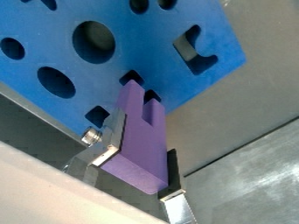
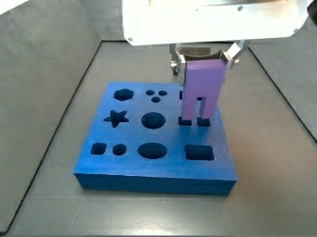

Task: Pick up the double-square object. Move up. Rotate the double-square object. Place the double-square object on the fixture. Regrasp the double-square object. Move to above the board. Insert the double-square object.
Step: Insert the double-square object.

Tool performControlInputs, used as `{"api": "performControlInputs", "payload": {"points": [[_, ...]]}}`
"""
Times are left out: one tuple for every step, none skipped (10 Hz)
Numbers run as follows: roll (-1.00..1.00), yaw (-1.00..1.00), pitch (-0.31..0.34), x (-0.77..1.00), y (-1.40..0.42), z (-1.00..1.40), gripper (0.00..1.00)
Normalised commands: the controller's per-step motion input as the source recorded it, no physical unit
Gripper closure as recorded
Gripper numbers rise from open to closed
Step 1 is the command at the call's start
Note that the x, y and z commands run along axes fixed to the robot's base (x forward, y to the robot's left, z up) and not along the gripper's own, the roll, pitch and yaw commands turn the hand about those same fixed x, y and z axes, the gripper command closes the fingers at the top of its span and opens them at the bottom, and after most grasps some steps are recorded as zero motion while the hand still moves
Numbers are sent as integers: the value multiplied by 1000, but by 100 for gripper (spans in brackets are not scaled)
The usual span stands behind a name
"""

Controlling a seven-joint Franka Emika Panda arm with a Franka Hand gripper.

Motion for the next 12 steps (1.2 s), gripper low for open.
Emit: {"api": "performControlInputs", "payload": {"points": [[0,0,-40,-94,-23,-191,100],[0,37,-66,0,-43,-263,100],[0,14,-126,0,-77,-289,100],[0,0,-120,0,-71,-331,100],[66,0,-51,0,-26,-423,100],[157,0,-23,0,0,-549,100],[243,0,0,-74,0,-617,100],[263,0,0,-203,0,-631,100],[151,0,0,-106,49,-540,100],[94,0,51,0,3,-466,100],[29,0,120,163,0,-397,100],[40,-29,49,357,0,-409,100]]}}
